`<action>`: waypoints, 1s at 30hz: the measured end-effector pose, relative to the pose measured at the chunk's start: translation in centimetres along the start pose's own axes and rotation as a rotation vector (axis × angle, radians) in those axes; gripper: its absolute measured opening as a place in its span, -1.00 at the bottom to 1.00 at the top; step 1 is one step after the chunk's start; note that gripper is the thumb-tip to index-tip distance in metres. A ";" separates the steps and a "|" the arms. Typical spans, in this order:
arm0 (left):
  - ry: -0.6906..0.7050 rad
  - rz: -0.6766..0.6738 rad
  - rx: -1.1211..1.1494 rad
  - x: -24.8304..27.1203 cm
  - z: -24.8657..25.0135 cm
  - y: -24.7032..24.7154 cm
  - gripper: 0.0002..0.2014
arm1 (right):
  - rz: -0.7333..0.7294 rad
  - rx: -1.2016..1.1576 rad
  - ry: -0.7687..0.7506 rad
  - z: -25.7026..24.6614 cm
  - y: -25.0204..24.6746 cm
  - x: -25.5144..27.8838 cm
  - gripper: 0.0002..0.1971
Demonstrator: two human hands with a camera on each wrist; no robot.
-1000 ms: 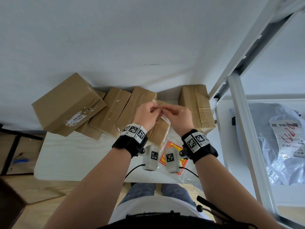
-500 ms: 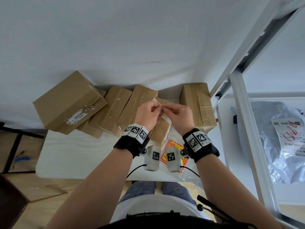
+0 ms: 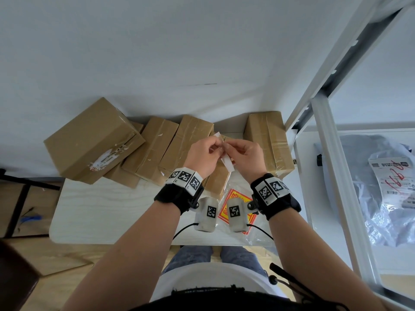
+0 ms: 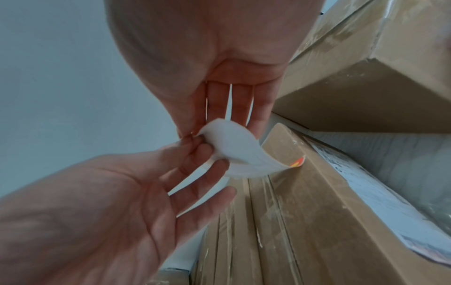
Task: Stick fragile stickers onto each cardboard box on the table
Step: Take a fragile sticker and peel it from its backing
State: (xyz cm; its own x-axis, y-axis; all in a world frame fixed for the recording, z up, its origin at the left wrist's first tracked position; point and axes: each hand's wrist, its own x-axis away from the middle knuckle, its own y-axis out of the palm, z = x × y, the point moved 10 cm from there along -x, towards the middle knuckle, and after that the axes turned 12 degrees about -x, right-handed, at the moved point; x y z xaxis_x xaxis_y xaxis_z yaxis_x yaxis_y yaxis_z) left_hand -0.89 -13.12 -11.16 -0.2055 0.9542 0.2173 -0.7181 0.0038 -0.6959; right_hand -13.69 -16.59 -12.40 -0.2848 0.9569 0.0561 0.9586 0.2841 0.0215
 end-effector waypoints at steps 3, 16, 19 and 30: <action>0.005 -0.011 0.003 0.0 0.2 0.2 -0.90 | 0.018 0.032 0.000 0.0 -0.3 0.0 -0.78; -0.040 0.032 0.028 0.0 0.3 0.3 -0.90 | 0.119 0.175 0.009 0.1 -2.0 -0.4 -0.80; -0.041 0.040 0.053 0.1 0.6 0.2 -0.87 | 0.173 0.166 0.028 0.4 -2.6 -0.3 -0.80; -0.290 0.068 0.186 -0.1 -2.0 -0.6 -0.87 | 0.572 0.153 0.123 -0.3 -9.9 0.3 -0.81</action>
State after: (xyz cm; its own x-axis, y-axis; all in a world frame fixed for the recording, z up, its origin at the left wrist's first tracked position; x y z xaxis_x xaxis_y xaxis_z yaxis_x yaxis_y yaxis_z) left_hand 0.89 -12.62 -12.10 -0.4180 0.8258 0.3786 -0.7996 -0.1366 -0.5848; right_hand -23.27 -19.13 -12.28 0.2859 0.9492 0.1316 0.9471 -0.2590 -0.1897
